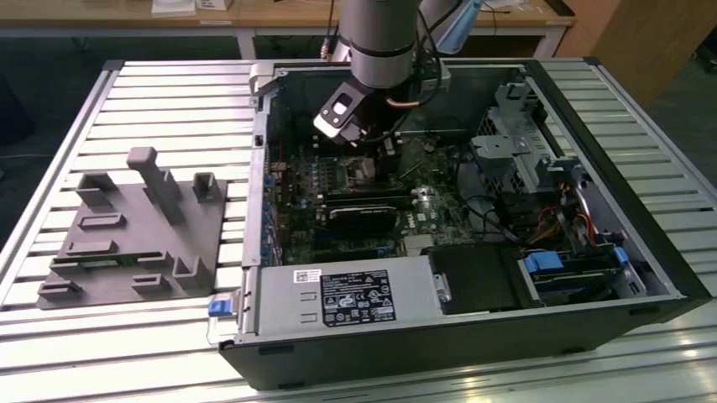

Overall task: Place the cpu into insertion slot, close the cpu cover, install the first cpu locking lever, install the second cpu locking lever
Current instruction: 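Place the cpu into insertion slot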

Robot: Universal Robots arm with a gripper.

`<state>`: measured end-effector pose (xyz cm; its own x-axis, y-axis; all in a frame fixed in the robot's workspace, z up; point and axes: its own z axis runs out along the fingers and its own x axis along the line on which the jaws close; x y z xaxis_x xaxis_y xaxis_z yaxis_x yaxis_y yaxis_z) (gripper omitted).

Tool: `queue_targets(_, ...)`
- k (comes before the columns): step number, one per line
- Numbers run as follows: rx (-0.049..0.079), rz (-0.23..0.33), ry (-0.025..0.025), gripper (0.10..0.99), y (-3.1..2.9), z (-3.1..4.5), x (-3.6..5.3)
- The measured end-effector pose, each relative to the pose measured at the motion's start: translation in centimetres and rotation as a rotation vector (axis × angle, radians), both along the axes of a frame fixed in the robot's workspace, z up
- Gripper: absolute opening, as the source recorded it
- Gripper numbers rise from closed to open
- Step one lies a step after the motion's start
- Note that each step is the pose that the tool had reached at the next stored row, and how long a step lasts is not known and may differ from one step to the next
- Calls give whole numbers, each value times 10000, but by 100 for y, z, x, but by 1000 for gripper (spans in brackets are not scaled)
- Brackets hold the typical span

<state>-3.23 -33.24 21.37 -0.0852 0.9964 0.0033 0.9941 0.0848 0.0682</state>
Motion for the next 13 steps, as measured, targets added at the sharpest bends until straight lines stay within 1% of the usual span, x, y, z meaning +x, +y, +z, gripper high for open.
queue_targets(2, 0, -109, 0, 541, 2, -8, -1)
queue_targets(8, 1, -181, -1, 541, 46, -27, -5)
queue_targets(13, -5, -366, 0, 541, 54, -60, -42)
